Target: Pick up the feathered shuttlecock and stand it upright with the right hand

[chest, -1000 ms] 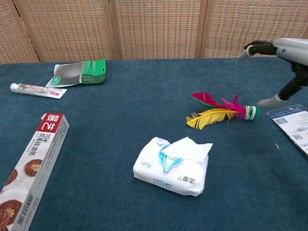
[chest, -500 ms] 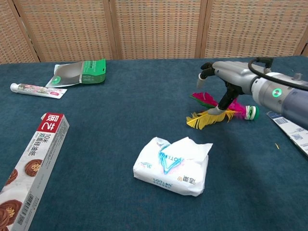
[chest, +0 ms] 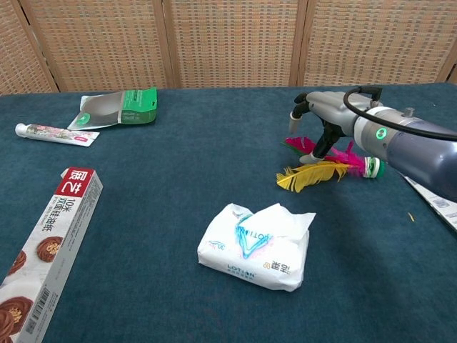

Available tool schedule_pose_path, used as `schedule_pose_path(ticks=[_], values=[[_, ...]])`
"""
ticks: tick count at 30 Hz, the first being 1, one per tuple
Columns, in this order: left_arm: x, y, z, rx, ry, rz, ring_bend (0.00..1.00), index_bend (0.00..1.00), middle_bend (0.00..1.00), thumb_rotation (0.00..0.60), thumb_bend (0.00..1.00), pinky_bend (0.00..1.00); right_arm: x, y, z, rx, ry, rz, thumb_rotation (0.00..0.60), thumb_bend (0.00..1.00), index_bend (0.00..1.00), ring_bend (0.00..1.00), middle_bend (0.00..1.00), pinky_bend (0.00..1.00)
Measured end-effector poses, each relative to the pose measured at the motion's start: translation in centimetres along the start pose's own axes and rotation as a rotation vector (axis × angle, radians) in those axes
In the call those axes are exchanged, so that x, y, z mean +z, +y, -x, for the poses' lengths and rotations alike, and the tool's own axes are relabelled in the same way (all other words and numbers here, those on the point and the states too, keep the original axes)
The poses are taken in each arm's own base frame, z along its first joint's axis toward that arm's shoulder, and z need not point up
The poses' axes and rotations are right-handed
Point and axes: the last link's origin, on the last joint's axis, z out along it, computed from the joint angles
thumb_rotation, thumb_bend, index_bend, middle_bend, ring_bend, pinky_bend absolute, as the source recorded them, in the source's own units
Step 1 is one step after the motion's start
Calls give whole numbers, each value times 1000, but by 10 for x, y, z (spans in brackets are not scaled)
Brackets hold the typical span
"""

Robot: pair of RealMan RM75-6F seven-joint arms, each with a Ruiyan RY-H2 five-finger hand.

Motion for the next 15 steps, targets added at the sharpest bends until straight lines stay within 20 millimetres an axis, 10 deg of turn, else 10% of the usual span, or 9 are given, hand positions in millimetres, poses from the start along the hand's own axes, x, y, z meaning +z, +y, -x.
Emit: schedule_pose_path(ticks=[15], values=[[0, 0, -1, 0, 5, -2, 0, 0, 0, 600, 0, 0, 8, 2, 11, 24, -13, 23, 600, 309, 442, 11, 118, 137]])
